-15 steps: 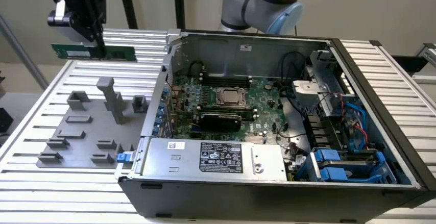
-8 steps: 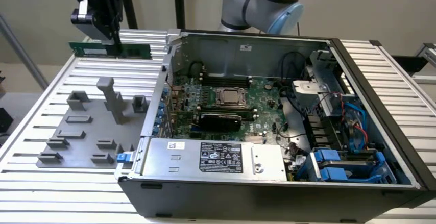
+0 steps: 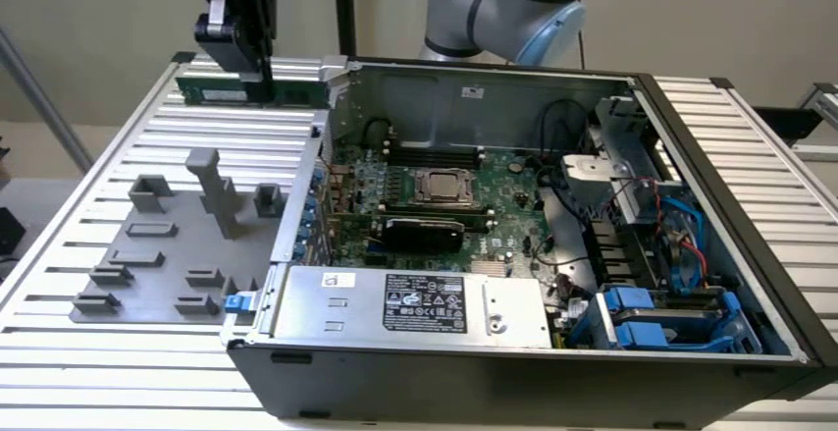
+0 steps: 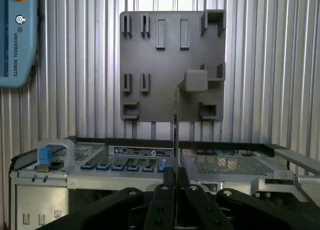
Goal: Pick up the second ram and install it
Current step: 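Pick up the second ram and move it above second insertion slot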
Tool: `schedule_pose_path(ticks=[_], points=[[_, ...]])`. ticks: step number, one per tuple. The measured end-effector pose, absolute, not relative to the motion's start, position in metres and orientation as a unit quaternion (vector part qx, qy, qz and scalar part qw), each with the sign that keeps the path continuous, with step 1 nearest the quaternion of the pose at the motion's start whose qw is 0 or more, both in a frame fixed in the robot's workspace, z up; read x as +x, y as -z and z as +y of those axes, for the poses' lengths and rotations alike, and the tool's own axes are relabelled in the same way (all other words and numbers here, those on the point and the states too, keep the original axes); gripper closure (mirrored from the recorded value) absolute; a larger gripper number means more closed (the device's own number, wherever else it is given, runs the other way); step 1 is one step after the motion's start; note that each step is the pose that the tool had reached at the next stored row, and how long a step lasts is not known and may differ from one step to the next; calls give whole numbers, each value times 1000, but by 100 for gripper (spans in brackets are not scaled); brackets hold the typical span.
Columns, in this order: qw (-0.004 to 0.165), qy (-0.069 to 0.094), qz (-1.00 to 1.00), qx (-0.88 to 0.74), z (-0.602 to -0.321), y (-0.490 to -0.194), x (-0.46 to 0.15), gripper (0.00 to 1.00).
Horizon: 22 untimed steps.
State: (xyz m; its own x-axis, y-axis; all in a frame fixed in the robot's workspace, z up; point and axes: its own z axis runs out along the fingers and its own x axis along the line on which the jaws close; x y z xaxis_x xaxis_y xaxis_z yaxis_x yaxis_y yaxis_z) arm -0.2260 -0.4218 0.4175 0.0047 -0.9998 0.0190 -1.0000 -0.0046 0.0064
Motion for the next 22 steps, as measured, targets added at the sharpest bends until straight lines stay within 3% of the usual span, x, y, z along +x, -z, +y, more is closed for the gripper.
schedule_pose_path(ticks=[22], points=[[9, -4, -705, 709, -412, -403, -126, 100]])
